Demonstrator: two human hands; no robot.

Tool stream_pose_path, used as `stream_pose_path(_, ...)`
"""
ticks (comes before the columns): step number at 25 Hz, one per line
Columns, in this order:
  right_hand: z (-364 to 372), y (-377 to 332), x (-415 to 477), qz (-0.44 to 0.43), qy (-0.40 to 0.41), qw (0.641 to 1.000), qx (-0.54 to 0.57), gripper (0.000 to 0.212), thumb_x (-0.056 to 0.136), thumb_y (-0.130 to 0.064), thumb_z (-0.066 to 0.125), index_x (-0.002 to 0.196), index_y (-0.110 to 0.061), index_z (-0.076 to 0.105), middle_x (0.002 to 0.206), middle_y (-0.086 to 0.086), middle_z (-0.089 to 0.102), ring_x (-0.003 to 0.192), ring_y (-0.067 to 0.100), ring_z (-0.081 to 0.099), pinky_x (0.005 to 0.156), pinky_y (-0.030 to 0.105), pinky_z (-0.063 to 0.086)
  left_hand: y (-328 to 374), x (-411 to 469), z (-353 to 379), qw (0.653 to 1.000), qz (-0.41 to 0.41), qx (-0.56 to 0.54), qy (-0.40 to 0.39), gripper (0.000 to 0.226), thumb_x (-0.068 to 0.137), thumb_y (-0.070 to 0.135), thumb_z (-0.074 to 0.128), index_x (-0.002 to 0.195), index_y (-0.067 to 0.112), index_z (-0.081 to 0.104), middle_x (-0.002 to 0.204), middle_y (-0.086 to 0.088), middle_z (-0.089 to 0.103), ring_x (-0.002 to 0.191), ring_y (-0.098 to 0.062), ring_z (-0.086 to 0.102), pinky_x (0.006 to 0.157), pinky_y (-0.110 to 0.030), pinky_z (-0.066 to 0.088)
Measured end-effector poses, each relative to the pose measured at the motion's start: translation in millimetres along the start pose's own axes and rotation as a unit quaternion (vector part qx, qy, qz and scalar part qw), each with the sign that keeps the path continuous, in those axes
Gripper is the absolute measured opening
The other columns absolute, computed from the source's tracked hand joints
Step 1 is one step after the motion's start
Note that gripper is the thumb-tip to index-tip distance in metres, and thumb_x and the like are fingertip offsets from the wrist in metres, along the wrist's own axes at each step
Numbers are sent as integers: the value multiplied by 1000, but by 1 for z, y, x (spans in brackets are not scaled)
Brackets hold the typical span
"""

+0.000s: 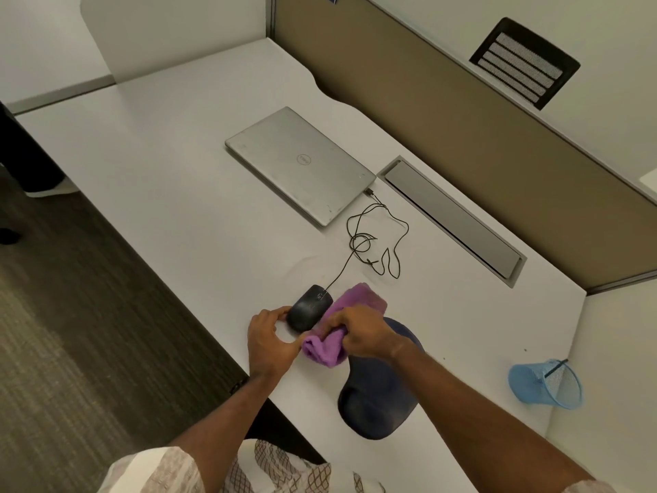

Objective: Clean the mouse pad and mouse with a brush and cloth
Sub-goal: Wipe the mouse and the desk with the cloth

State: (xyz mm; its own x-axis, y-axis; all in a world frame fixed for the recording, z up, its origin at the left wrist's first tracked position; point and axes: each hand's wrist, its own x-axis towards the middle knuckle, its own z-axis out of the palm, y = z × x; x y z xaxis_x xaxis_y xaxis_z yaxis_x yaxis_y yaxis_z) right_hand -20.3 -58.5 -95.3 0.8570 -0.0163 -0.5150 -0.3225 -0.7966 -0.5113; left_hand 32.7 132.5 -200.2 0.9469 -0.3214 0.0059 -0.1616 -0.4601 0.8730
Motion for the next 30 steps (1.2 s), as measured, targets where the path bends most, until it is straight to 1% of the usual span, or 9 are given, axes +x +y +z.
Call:
stream_pose_path(4,-13,6,0,88,257,952,144,54,68,-5,51,110,-33,70,86,-13,72,79,10,68,68,22,56,0,0,1,1000,7,6,5,63,62,40,94,114,17,67,99,5,64,88,-14,54,77,-37,52)
stream_pose_path(6,-15,-5,10,117,298,935,152,50,75,-9,51,115,-35,66,88,-15,69,77,6,64,68,19,53,0,0,2,1000,8,11,7,62,62,41,93,113,17,67,101,5,65,88,-14,54,79,-37,52)
stream_pose_path(10,-3,-21,36,120,206,963,126,50,82,-11,54,126,-34,60,110,-6,69,97,16,63,86,27,48,0,0,2,1000,15,14,14,61,62,40,94,111,16,68,98,5,65,87,-14,53,78,-37,51)
stream_pose_path(15,47,-37,30,141,239,930,241,36,95,-18,49,125,-34,62,116,-15,66,115,10,59,90,6,41,0,0,2,1000,7,12,7,54,64,39,93,104,14,67,91,3,62,82,-16,52,75,-37,49)
stream_pose_path(17,64,-41,23,115,235,948,180,43,96,-16,49,136,-29,56,139,-8,56,129,11,48,111,20,35,0,1,1,1000,-7,6,6,49,61,34,93,92,12,62,82,0,59,76,-20,52,68,-42,50)
stream_pose_path(19,77,-42,17,83,221,962,137,50,94,-12,52,141,-24,51,149,-3,47,137,14,40,119,28,27,-1,1,2,1000,-7,12,5,46,62,32,90,88,10,59,78,-2,57,72,-22,53,65,-45,51)
stream_pose_path(26,89,-40,5,34,170,971,163,53,90,-4,55,140,-20,53,146,0,50,137,18,43,118,28,29,-6,2,5,998,-13,52,-25,40,72,20,88,97,1,62,85,-16,63,81,-31,61,76,-51,56)
stream_pose_path(28,90,-42,-2,11,152,969,194,53,88,-2,56,138,-18,55,141,0,56,131,13,48,111,19,35,-7,0,5,998,-14,48,-45,41,76,22,84,102,-3,64,92,-22,65,88,-38,63,83,-54,55)
stream_pose_path(30,79,-39,-7,-1,136,966,218,55,81,-3,52,132,-23,61,130,-3,64,118,5,55,100,8,39,-7,-1,4,998,-7,51,-30,39,73,17,88,99,1,64,88,-18,65,83,-35,64,78,-51,57)
